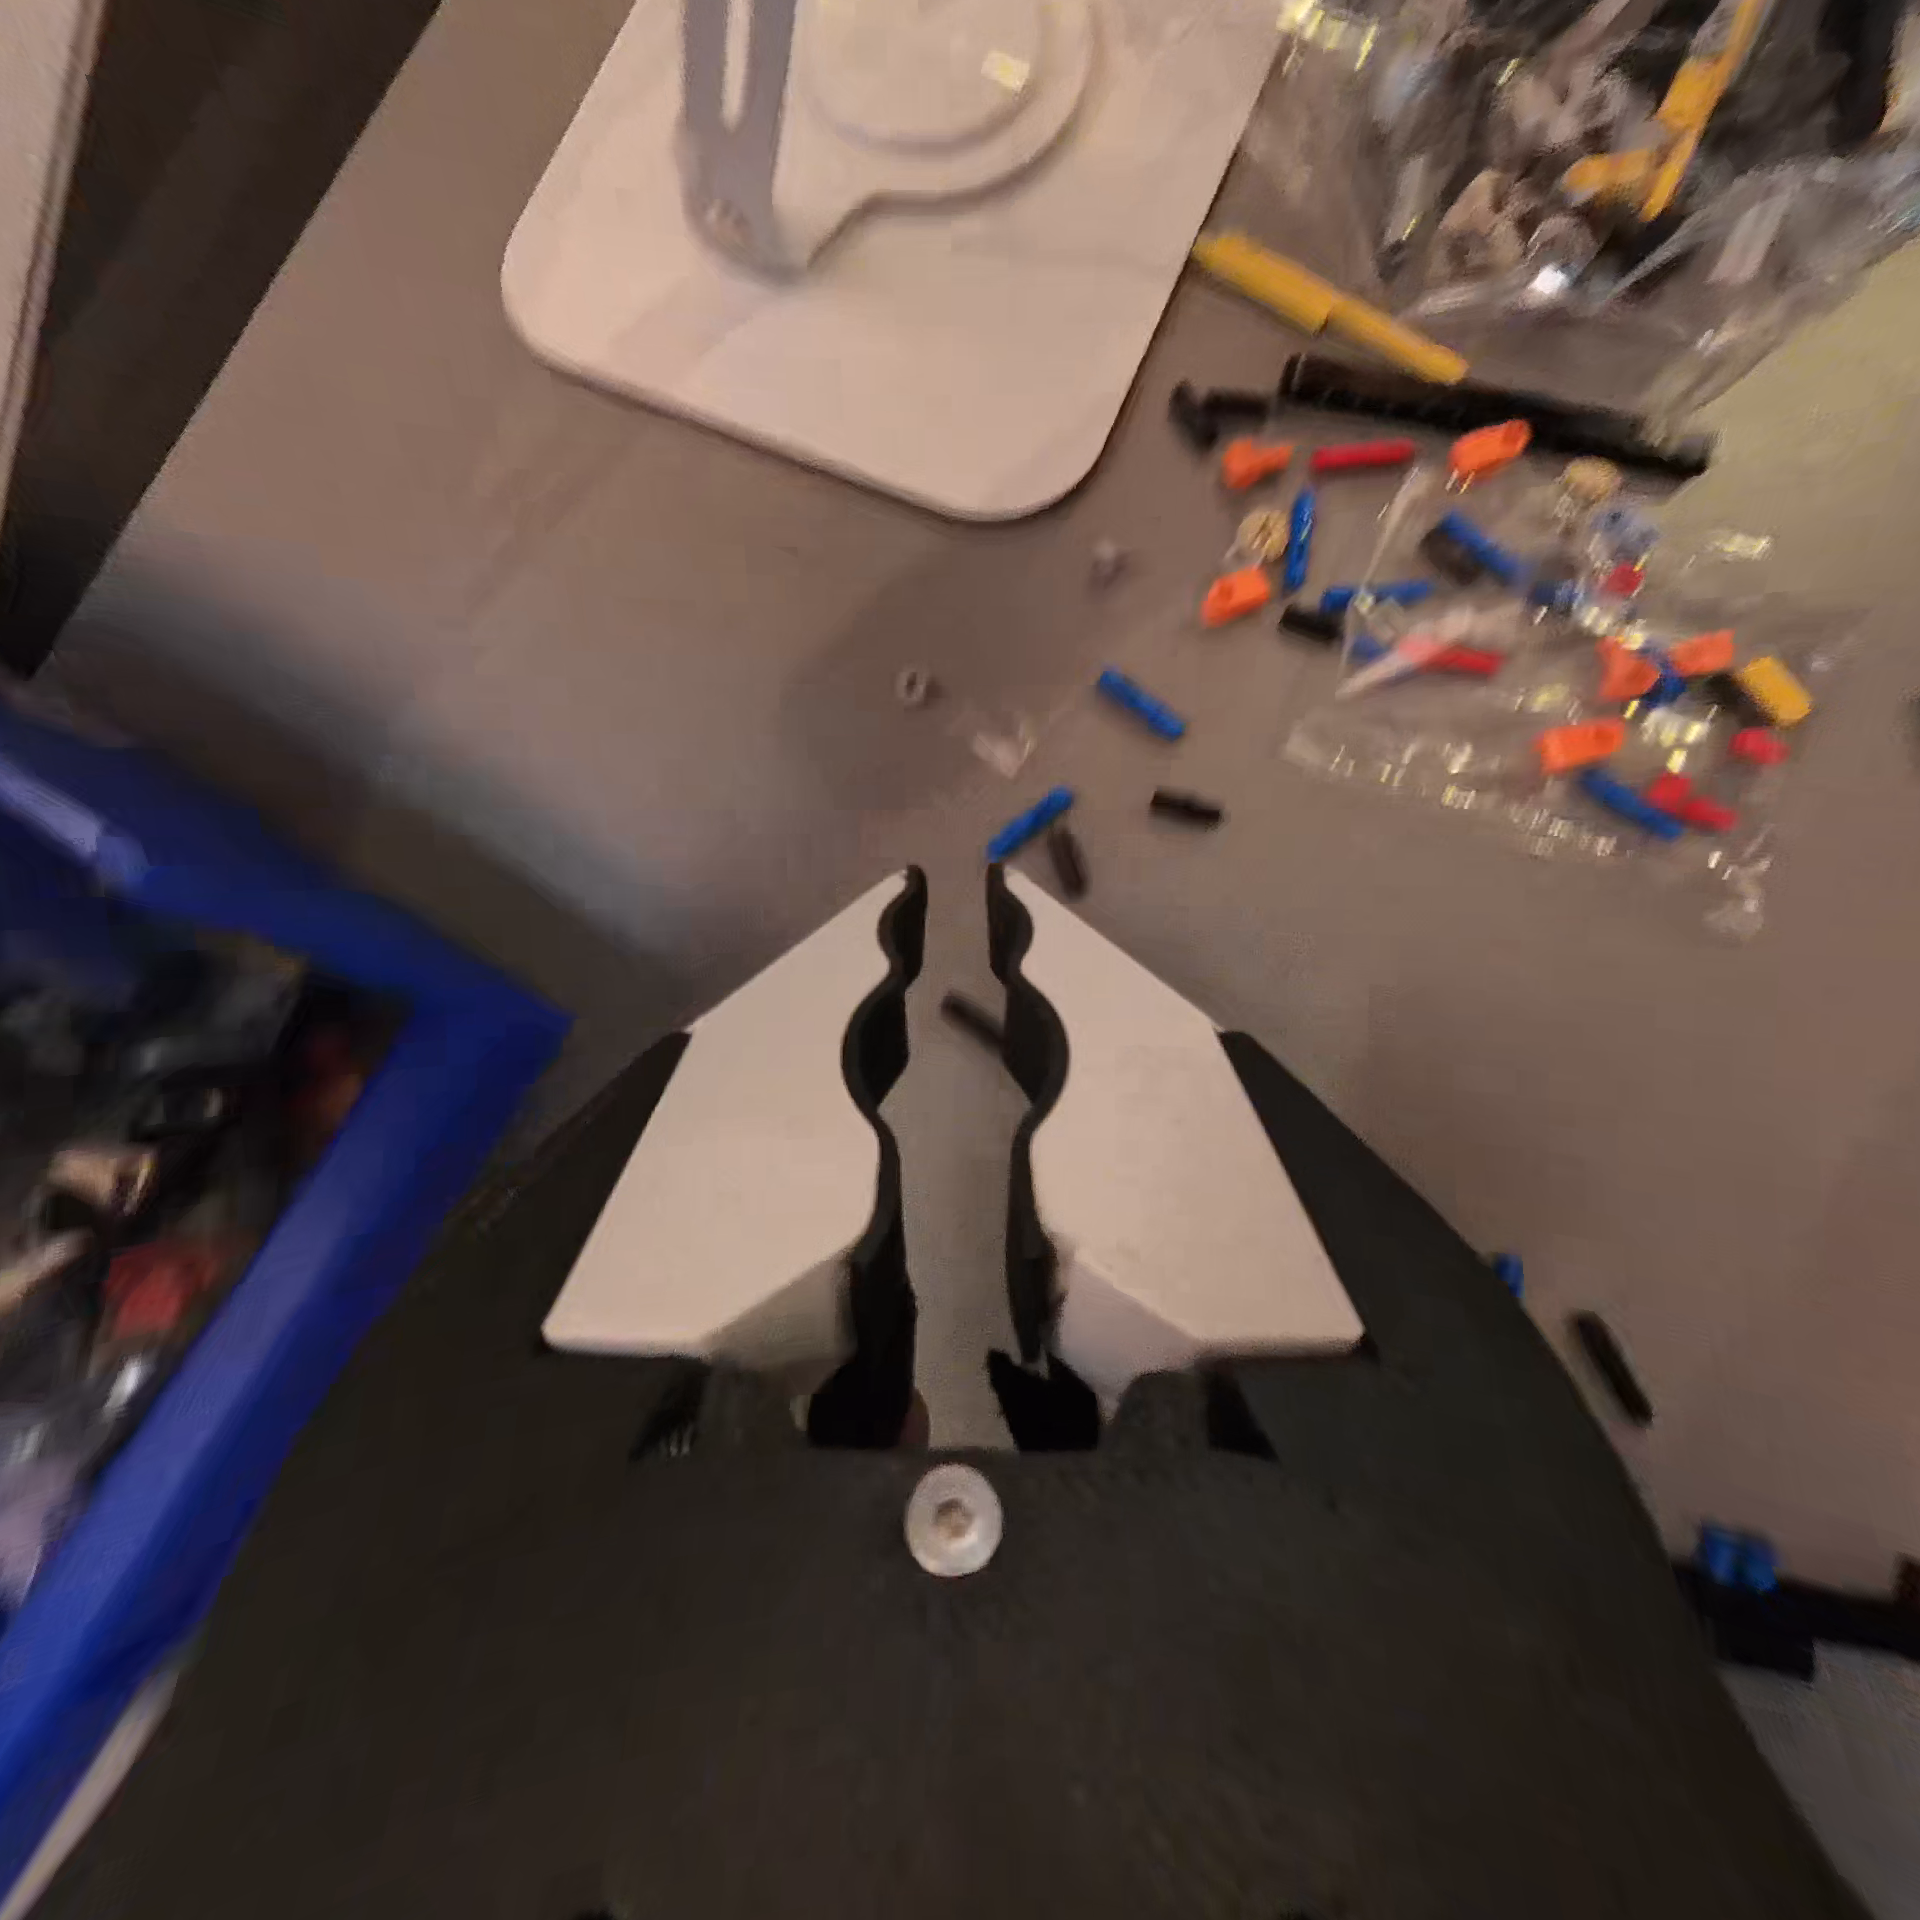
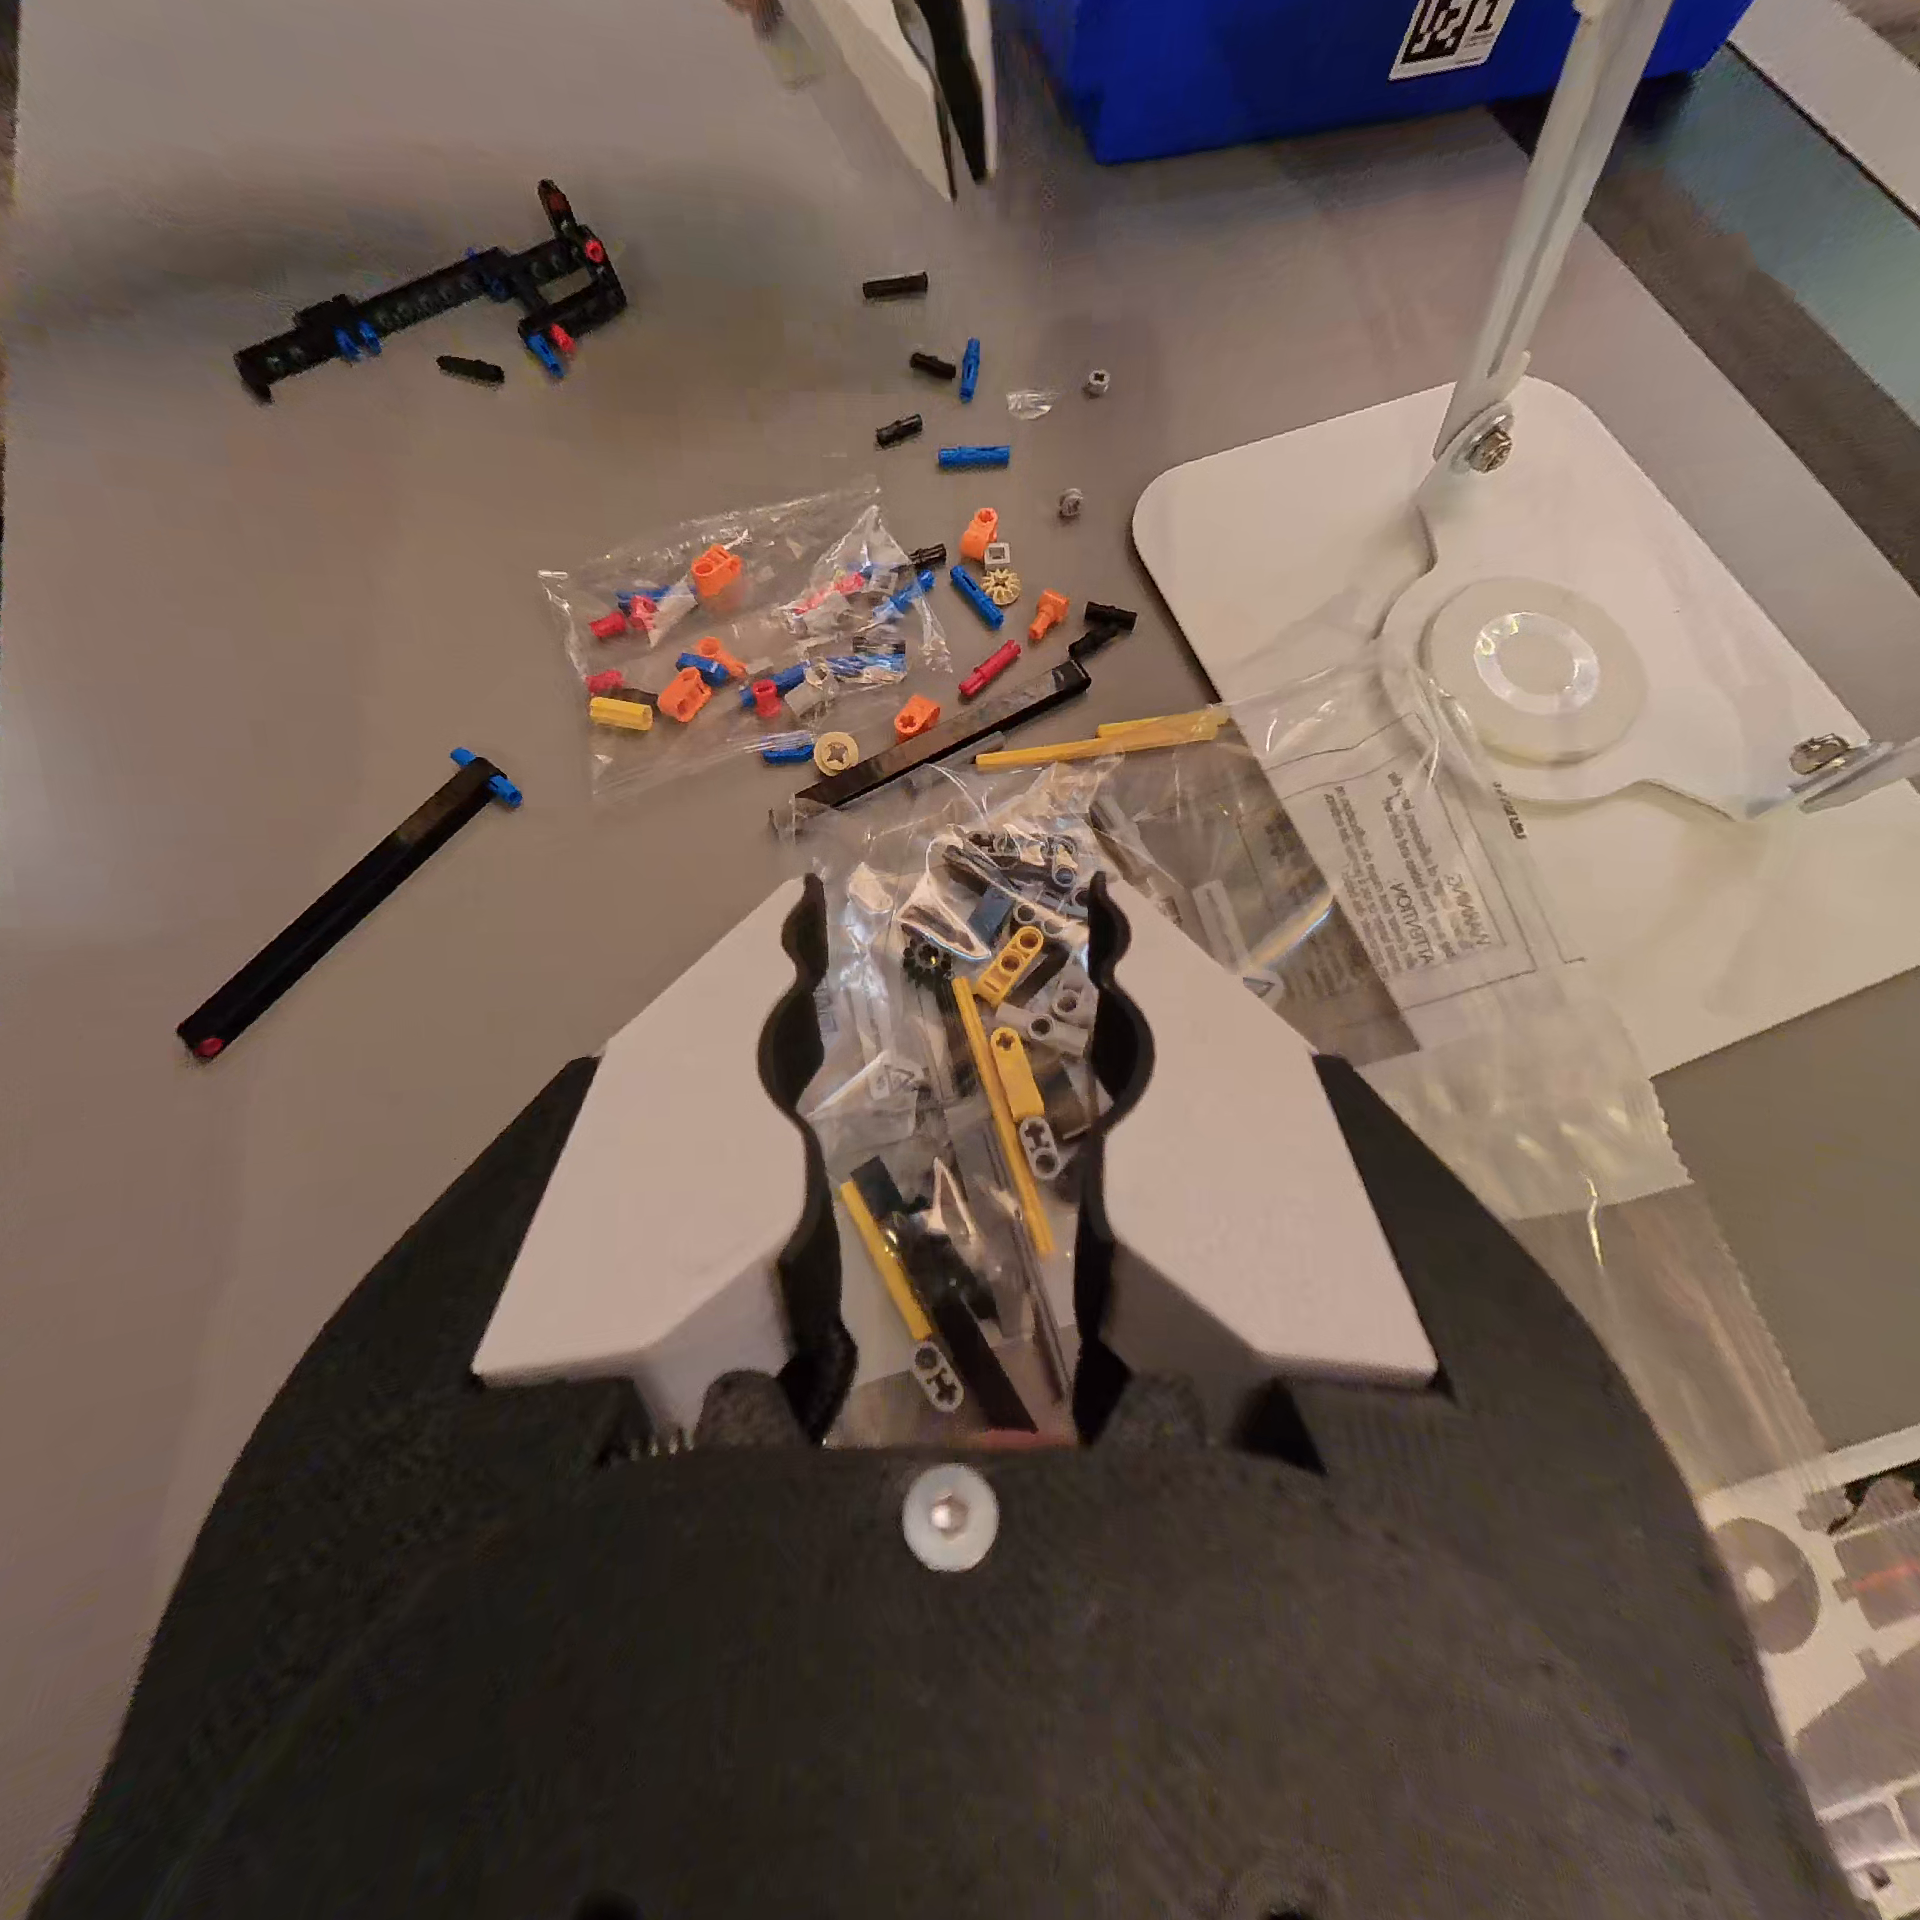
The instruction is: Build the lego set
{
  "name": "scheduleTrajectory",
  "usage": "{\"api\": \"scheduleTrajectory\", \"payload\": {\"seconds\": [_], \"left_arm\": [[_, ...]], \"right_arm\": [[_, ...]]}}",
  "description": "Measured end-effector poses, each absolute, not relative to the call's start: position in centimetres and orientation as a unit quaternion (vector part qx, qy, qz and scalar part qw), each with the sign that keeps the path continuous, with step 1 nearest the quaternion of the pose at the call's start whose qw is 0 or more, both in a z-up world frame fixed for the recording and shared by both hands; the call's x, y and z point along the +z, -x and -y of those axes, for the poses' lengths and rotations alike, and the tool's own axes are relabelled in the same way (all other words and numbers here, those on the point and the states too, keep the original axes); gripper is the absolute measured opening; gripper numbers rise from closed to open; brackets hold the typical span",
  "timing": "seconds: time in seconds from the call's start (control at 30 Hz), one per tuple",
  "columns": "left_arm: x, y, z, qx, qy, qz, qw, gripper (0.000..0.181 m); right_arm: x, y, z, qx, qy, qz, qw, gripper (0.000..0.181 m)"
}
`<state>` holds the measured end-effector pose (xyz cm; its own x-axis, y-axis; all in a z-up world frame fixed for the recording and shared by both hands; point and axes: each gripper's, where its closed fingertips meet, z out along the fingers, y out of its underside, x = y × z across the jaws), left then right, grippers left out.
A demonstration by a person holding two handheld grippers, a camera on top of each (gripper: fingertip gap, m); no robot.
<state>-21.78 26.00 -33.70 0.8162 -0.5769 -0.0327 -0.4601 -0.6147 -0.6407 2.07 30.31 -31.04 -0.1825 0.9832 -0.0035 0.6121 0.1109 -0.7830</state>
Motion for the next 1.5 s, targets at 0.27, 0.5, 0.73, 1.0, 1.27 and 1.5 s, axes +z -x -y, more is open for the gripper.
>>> {"api": "scheduleTrajectory", "payload": {"seconds": [0.27,0.5,0.73,1.0,1.27,1.5], "left_arm": [[-37.5,25.0,-22.4,-0.077,0.915,-0.279,0.283,0.004],[-37.8,22.9,-24.0,-0.095,0.900,-0.306,0.297,0.000],[-37.8,21.1,-25.5,-0.096,0.887,-0.344,0.294,0.000],[-36.3,21.9,-26.5,-0.099,0.886,-0.321,0.321,0.002],[-37.8,21.2,-27.4,-0.094,0.888,-0.327,0.310,0.000],[-37.8,18.6,-27.7,-0.109,0.878,-0.351,0.307,0.000]], "right_arm": [[-31.2,-1.9,-30.0,0.345,0.569,0.691,0.281,0.047],[-31.0,-1.9,-30.0,0.352,0.567,0.687,0.287,0.046],[-31.1,-1.7,-29.9,0.363,0.561,0.685,0.289,0.045],[-30.9,-2.2,-30.0,0.380,0.553,0.678,0.299,0.045],[-30.6,-2.1,-30.2,0.390,0.547,0.674,0.308,0.044],[-31.1,-2.1,-30.0,0.390,0.545,0.678,0.302,0.043]]}}
